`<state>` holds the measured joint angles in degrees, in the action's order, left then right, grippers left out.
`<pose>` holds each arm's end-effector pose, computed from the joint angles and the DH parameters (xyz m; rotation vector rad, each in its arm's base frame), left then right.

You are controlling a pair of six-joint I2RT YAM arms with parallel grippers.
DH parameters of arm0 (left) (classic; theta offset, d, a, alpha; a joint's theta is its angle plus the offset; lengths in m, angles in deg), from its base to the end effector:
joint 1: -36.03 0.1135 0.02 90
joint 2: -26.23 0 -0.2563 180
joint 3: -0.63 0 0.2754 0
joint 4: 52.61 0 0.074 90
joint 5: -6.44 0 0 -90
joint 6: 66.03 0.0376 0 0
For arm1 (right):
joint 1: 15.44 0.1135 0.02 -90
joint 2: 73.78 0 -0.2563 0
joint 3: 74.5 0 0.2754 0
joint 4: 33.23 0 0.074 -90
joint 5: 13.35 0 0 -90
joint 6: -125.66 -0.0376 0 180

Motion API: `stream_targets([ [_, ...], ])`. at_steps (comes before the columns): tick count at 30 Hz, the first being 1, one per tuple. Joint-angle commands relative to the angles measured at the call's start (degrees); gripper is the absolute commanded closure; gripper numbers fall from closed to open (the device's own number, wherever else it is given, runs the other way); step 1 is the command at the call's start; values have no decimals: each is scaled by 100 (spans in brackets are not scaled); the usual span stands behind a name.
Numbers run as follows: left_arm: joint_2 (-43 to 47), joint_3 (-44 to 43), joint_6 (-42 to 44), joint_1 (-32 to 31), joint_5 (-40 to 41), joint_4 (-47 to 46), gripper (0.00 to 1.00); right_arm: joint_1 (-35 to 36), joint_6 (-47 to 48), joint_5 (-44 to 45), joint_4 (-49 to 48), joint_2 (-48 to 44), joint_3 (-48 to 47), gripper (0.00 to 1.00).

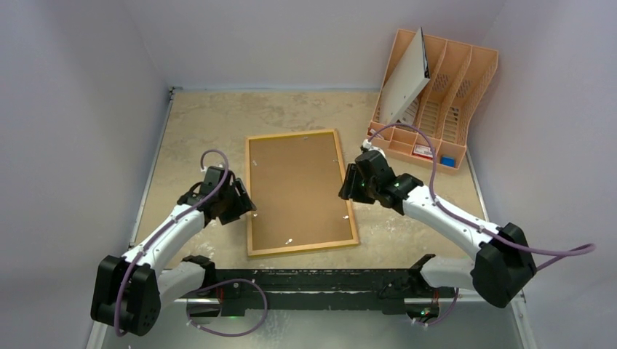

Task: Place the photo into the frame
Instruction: Install the photo frame at the center of the board.

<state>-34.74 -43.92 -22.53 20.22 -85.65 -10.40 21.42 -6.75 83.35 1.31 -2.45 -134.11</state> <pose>0.2093 -0.0607 0.1645 -0.6906 2.5680 -0.4278 0.2303 0.1672 0.2199 0.1749 2.4282 0.5135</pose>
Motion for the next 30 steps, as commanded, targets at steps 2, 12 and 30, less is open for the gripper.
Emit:
stream_targets([
  [2,190,-24,-99,34,161,38,43,62,162,-932,-956,227,-251,53],
  [12,-155,-144,103,43,173,-119,55,1875,706,-1695,-1412,2003,-1351,66],
  [30,-246,64,53,43,192,-241,70,2616,826,-1386,-886,3232,-1856,67],
])
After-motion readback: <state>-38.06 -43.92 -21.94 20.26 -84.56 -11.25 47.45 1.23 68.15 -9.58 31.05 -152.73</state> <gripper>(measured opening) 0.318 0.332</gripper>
